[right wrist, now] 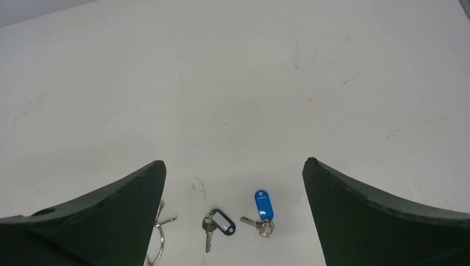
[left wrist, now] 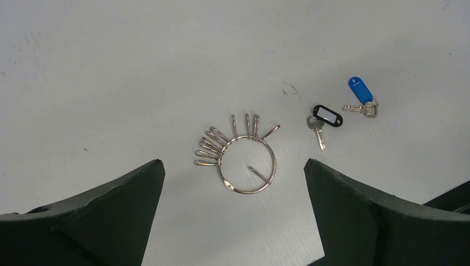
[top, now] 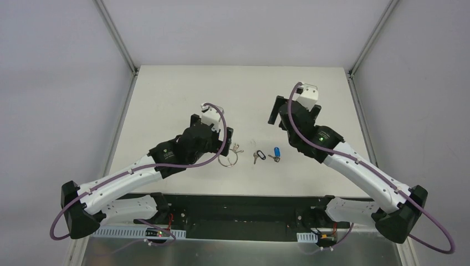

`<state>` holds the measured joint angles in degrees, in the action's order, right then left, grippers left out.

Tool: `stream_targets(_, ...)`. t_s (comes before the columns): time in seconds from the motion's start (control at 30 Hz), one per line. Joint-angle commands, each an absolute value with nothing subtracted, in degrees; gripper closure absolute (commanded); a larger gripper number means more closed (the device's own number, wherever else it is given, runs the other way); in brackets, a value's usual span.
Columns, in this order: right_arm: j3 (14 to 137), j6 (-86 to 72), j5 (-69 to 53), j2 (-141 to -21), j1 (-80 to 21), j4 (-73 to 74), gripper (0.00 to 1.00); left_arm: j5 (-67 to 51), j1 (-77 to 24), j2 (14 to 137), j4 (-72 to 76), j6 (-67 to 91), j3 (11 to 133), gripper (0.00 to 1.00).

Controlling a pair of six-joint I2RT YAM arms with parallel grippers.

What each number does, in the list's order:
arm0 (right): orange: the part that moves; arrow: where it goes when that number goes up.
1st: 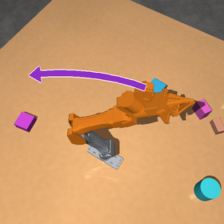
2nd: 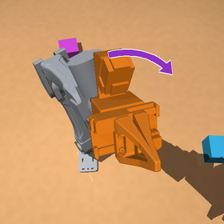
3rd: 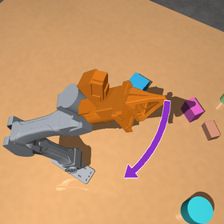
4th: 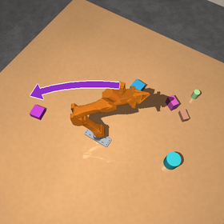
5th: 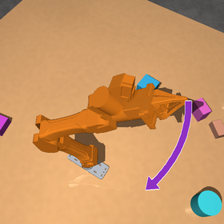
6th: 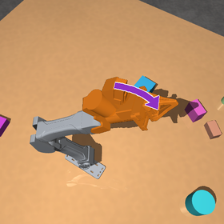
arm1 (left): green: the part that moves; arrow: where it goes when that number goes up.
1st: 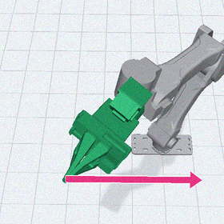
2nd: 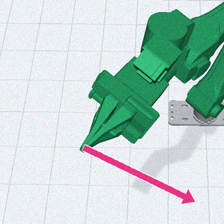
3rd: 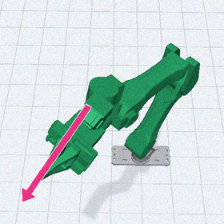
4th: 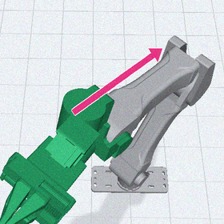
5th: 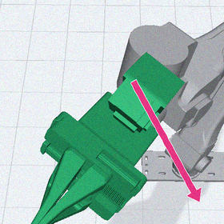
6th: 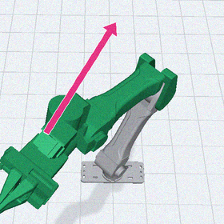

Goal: Put the keys on the keyring

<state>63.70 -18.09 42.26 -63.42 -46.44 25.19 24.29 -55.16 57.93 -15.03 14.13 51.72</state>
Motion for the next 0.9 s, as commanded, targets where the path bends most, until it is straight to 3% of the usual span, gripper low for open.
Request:
stream_targets(0.0, 68.74, -22.29, 50.68, -67.06, -46.76, 30.09, 0.01, 23.39, -55.51, 56.07, -12.01, 14.68, 50.51, 0.0)
stream_targets(0.3, 63.52, -19.42, 39.94, -62.49, -46.73, 24.53, 0.01, 24.57, -55.49, 56.33, -12.51, 16.79, 50.18, 0.0)
stream_targets(0.8, 65.78, -16.2, 33.56, -68.99, -46.78, 32.49, 0.01, 27.53, -55.11, 58.95, -13.49, 20.26, 47.63, 0.0)
stream_targets(0.87, 64.43, -16.74, 28.88, -69.48, -46.83, 30.73, 0.05, 27.51, -53.6, 60.82, -14.29, 22.86, 46.87, 0.0)
